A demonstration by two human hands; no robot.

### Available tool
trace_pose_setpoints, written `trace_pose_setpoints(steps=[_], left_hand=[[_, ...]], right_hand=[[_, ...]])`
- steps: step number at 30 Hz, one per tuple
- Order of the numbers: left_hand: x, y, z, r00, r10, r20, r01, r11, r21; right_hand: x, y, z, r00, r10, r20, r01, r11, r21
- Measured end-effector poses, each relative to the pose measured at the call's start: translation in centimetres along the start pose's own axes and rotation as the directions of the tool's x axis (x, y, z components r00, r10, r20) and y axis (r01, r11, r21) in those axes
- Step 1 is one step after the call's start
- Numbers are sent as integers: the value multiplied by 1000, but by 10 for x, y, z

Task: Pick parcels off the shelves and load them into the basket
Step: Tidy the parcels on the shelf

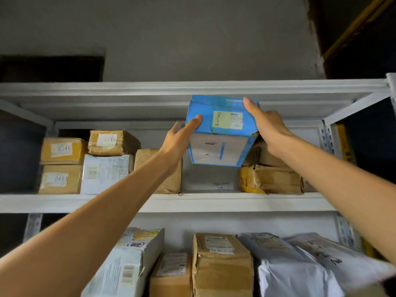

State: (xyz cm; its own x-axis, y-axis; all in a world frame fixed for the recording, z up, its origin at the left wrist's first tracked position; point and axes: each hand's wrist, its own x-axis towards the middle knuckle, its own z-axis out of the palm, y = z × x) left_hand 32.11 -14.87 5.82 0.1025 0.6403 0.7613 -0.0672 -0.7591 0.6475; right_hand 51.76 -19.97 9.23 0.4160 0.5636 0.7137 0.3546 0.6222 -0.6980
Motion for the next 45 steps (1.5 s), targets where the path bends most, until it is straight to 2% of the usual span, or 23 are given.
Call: trace_pose_setpoints(steps=[3,6,9,15,19,24,28,33,37,45], left_hand=[[3,-3,-5,998,-48,-31,48,999,23],[-7,-17,-8,997,-66,-26,68,996,59],[-17,-43,-12,995,-95,-25,97,992,81],[-22,-73,-11,994,2,-108,32,948,316],[-21,-91,-13,992,41,-118,11,911,411],[-14,-103,-9,990,103,-95,-48,886,460],[-7,-114,-8,981,166,-99,-95,858,504],[0,-127,-9,957,242,-158,-64,709,702],[1,-129,-7,950,265,-166,-34,617,786],[2,-133,-6,954,261,-150,-34,590,807]], right_hand=[[-2,2,4,998,-26,57,25,1000,16],[-9,15,6,980,28,196,-42,997,71],[-24,41,7,960,55,274,-63,998,19],[-34,87,21,971,45,233,-48,999,7],[-33,105,26,950,23,312,-6,998,-56],[-20,126,30,962,10,271,7,998,-63],[-13,137,42,984,-57,169,80,988,-133],[-5,146,57,982,-100,160,128,976,-178],[-1,153,62,981,-102,166,129,979,-160],[-2,155,65,987,-74,145,97,982,-162]])
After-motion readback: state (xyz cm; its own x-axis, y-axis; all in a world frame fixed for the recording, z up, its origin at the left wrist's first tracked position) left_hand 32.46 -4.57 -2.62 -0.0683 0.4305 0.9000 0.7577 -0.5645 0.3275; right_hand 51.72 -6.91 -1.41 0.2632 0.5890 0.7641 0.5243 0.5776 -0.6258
